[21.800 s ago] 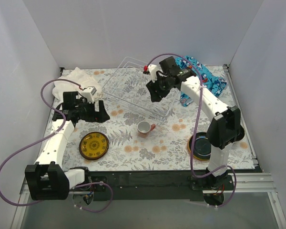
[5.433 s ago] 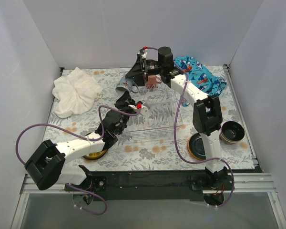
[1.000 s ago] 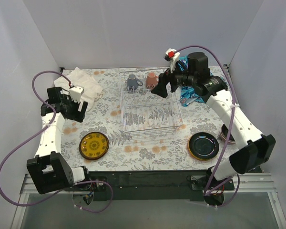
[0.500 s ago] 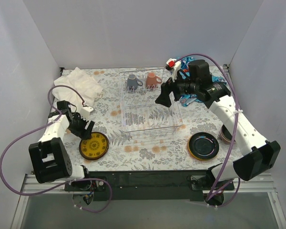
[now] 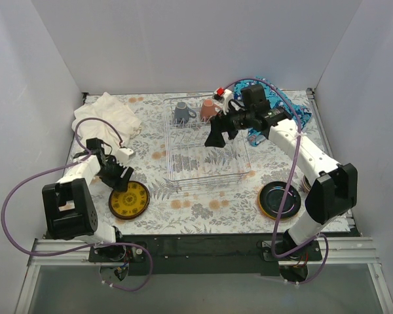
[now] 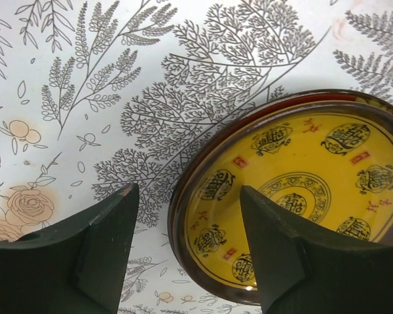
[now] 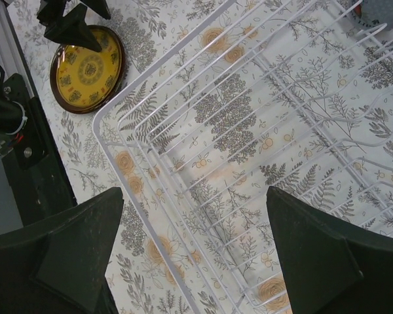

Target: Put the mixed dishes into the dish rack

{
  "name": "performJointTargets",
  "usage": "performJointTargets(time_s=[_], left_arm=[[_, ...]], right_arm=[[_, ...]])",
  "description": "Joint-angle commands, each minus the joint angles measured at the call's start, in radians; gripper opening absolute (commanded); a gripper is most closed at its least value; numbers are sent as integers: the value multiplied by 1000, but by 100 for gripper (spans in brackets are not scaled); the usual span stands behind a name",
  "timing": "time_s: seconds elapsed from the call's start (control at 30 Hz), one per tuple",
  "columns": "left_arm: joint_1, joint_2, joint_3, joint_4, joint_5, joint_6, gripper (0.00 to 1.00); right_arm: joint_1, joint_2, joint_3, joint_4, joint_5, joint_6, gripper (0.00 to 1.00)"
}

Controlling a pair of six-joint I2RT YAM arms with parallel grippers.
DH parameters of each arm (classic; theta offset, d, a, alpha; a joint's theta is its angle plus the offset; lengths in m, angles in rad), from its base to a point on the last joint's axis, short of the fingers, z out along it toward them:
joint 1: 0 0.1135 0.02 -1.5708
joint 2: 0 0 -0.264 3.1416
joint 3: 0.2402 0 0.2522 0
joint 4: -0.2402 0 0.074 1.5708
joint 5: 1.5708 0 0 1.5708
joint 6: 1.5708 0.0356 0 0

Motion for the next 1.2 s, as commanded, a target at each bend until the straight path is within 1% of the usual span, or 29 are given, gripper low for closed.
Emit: performJointTargets(time_s=[0.0, 0.07, 0.1, 0.13, 0.17, 0.23, 0.27, 0.33, 0.37, 0.43, 0.47, 0.5, 0.57, 0.67, 0.7, 0.77, 1.0, 1.03, 1.1, 1.17], left_arm=[[-13, 17, 13, 66, -15, -27, 61], [-19, 19, 18, 84, -12, -35, 62], [-24, 19, 18, 92, -12, -49, 62], [-30, 19, 19, 93, -11, -53, 62], [-37, 20, 28, 93, -9, -61, 63], [-45, 17, 38, 93, 5, -83, 63], [-47, 13, 41, 93, 8, -84, 64], [-53, 8, 39, 93, 11, -84, 64], [-57, 5, 39, 93, 9, -86, 64], [-60, 3, 42, 93, 8, -90, 65], [-62, 3, 47, 90, 5, -101, 65], [-65, 3, 56, 90, 5, -107, 65], [-68, 3, 67, 81, 5, -122, 66], [-70, 0, 88, 73, 5, -130, 66], [-71, -1, 99, 72, 3, -130, 66], [-73, -7, 110, 60, 3, -132, 66], [-73, -23, 143, 24, -14, -130, 67], [-74, -23, 149, 20, -20, -130, 67], [-73, -17, 171, 4, -24, -132, 67], [-73, -12, 198, -11, -27, -130, 68]], right_arm=[[-1, -18, 76, 52, 7, -24, 98], [-19, -35, 67, -14, 52, -63, 98], [-33, -50, 58, -45, 120, -75, 98], [-56, -62, 35, -66, 141, -75, 98], [-128, -75, 12, -83, 156, -71, 97], [-212, -99, -51, -174, 195, -80, 94], [-296, -107, -68, -207, 205, -94, 90], [-364, -132, -119, -290, 250, -155, 88], [-427, -141, -139, -312, 270, -178, 88], [-472, -181, -204, -352, 313, -221, 88], [-515, -193, -229, -361, 331, -271, 88], [-530, -216, -251, -369, 380, -288, 88], [-588, -237, -318, -366, 402, -327, 88], [-644, -242, -370, -347, 472, -322, 86], [-654, -227, -372, -344, 509, -315, 85], [-682, -208, -364, -340, 526, -301, 82], [-701, -136, -358, -320, 615, -252, 79], [-704, -133, -363, -318, 620, -249, 77], [-704, -129, -380, -308, 636, -239, 76], [-707, -127, -390, -297, 639, -236, 72]])
